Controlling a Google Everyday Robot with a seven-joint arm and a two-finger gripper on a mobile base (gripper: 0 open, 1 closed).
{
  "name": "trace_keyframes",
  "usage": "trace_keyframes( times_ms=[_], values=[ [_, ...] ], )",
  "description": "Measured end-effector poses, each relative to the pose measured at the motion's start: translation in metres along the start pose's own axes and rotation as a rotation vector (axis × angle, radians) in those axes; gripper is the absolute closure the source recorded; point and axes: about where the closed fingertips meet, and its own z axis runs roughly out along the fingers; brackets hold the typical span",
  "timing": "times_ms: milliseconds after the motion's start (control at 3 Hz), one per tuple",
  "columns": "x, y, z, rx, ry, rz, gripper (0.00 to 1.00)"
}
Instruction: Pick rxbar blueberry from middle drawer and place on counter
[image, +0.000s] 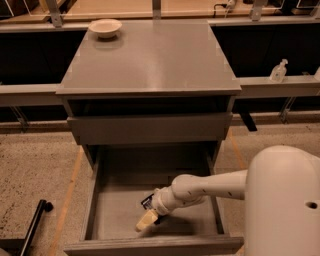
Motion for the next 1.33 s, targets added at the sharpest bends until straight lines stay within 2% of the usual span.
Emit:
trace_keyframes(
  times_ms=[333, 1333],
  values=[
    [0.0131, 0.0056, 0.0141, -0.001, 0.071, 0.012, 0.19],
    [0.0115, 0.0094, 0.0096, 0.005, 0.091, 0.02, 0.87]
  ],
)
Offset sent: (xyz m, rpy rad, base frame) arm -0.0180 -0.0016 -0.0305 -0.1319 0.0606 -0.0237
